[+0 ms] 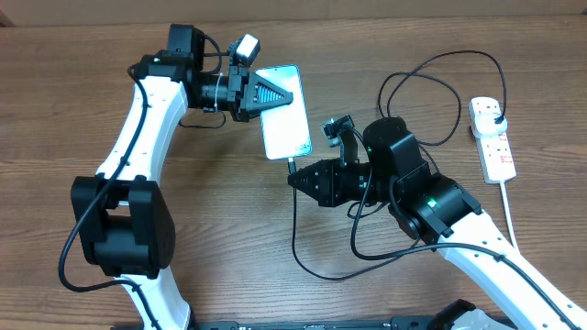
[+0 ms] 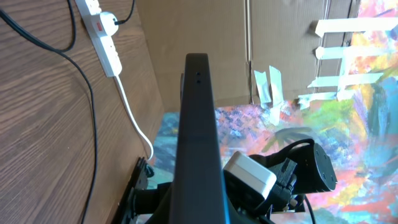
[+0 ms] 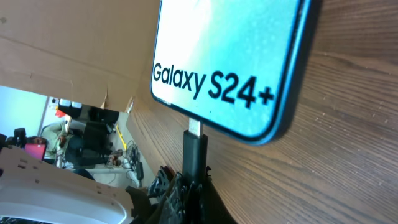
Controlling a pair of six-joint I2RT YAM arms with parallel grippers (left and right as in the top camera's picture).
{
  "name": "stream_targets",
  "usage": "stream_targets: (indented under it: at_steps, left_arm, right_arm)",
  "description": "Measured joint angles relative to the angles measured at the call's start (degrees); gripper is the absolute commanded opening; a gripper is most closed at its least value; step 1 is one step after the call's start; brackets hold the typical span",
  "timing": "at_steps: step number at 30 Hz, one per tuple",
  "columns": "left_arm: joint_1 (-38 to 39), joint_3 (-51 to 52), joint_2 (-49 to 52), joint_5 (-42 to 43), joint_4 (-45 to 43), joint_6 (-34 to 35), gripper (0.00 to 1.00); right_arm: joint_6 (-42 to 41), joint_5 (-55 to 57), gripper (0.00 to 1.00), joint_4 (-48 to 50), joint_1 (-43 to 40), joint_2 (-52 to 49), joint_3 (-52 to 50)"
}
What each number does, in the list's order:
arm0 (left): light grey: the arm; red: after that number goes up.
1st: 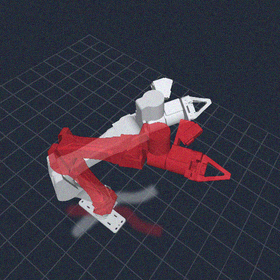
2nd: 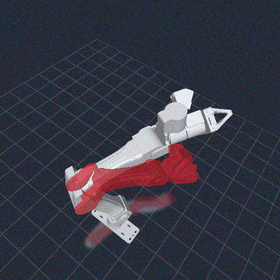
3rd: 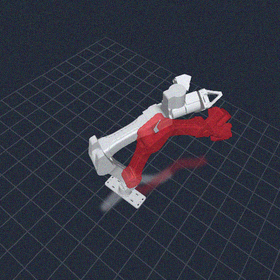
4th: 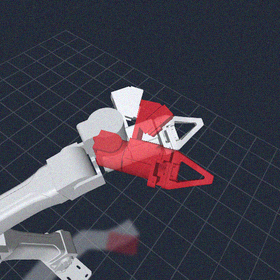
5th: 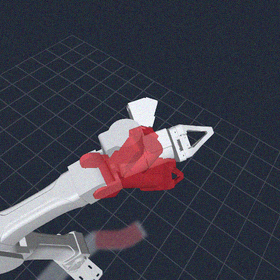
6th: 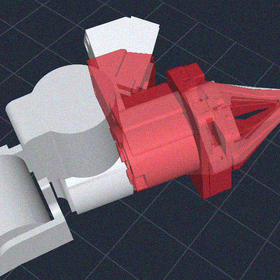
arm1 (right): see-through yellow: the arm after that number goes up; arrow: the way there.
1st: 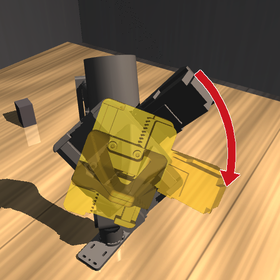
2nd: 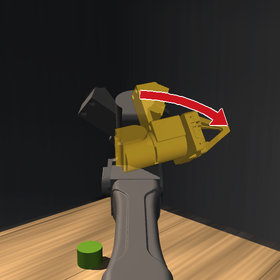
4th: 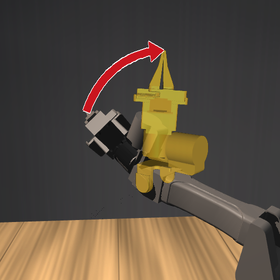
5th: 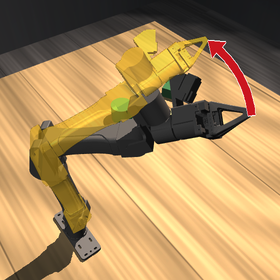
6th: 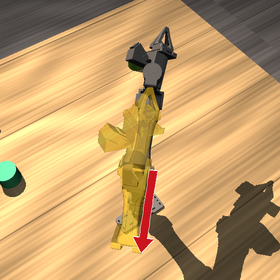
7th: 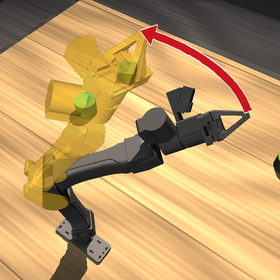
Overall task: Plug charger to phone and switch on socket
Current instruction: 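Bring the plug under the phone's bottom port with the right gripper, then push the plug up into the phone's port with the right gripper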
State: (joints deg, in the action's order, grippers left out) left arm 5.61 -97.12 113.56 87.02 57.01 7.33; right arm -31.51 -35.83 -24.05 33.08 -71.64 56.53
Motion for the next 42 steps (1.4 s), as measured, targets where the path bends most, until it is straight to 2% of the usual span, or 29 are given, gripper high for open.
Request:
stream_targets:
  at_steps: [42]
  left_arm:
    - [0.04,0.00,0.00,0.26,0.00,1.49,0.04]
  right_arm:
    - [-0.04,-0.37,0.04,1.51,0.07,-0.02,-0.02]
